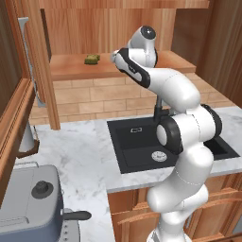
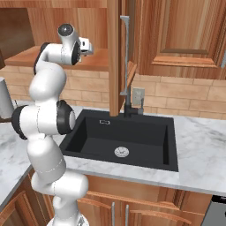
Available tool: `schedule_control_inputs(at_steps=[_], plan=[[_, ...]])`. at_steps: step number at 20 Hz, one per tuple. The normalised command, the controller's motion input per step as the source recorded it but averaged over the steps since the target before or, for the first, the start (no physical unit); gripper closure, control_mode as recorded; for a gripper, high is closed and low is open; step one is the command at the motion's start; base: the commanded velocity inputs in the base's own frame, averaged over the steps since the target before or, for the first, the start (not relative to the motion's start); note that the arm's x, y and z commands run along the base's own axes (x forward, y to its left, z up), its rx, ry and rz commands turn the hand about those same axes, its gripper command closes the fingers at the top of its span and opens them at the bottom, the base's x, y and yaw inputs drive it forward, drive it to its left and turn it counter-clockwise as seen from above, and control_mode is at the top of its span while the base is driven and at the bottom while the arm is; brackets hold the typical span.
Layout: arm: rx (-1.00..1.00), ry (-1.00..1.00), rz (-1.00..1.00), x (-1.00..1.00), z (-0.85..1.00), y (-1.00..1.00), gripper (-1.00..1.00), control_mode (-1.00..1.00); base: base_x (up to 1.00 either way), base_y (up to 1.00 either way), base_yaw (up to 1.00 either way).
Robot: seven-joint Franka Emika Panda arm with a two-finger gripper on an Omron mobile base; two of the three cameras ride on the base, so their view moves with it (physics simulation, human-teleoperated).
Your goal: Locate and retrieve the sponge and dish brush from the cabinet. Place them next to the sink.
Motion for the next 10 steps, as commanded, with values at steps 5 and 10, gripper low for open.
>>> schedule_control_inputs(at_steps=[5,10], plan=[[0.0,0.0,0.0,0.0,-0.01,0.0,1.0,-1.0,0.0,0.0,0.0],[0.0,0.01,-0.04,-0.03,-0.01,0.1,1.0,-1.0,0.0,0.0,0.0]])
